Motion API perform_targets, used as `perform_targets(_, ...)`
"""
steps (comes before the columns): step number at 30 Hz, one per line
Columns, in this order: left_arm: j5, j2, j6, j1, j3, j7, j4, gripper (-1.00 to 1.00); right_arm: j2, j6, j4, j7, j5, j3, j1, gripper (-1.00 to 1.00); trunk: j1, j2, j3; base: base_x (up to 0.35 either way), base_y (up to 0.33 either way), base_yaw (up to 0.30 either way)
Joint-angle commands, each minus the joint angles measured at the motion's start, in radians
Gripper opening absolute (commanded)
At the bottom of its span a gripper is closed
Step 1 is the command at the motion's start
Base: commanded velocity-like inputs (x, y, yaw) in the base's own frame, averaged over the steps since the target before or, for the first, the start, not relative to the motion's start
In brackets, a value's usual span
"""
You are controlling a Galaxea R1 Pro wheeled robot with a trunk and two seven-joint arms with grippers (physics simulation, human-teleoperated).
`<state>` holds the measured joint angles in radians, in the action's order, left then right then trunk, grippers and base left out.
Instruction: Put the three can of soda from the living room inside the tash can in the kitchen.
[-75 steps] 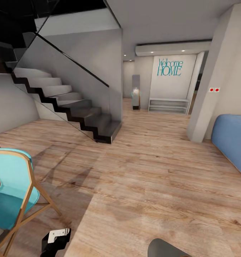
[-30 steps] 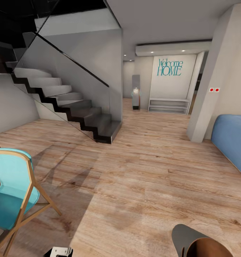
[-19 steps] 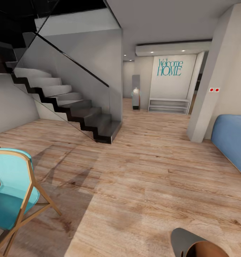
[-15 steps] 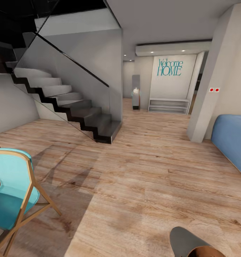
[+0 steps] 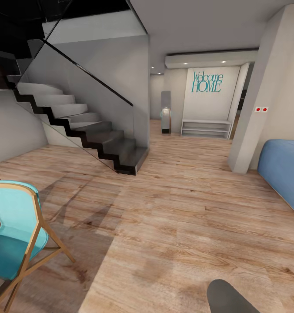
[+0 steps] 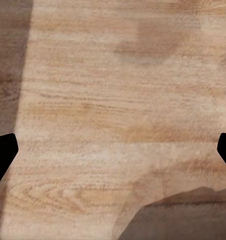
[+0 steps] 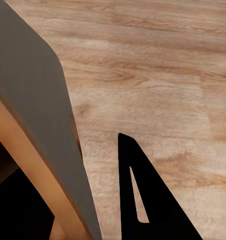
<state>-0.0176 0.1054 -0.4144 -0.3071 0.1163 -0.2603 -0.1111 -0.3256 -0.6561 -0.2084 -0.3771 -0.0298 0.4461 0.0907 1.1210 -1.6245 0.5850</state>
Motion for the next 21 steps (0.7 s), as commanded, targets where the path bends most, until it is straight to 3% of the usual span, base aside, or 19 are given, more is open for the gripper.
perform_targets(1,-0.002,0.000,-0.004,-0.001,0.006,0.001,0.001,1.00,0.000,-0.003,0.000,-0.011,-0.008,0.017,0.001,-1.00,0.000,-0.001,0.001,0.000,0.000,0.000)
perform_targets(18,-0.009,0.001,-0.015,-0.001,0.003,0.009,0.000,1.00,0.005,-0.004,0.002,-0.010,-0.010,0.018,0.001,-1.00,0.000,-0.001,0.001,0.000,0.000,0.000)
perform_targets(20,-0.015,0.003,-0.026,-0.001,-0.002,0.013,-0.001,1.00,0.005,-0.005,0.002,-0.011,-0.010,0.018,0.001,-1.00,0.000,-0.001,0.001,0.000,0.000,0.000)
perform_targets(21,-0.019,0.004,-0.081,-0.001,-0.012,0.038,-0.001,1.00,0.006,-0.004,0.003,-0.011,-0.009,0.017,0.001,-1.00,0.000,-0.001,0.001,0.000,0.000,0.000)
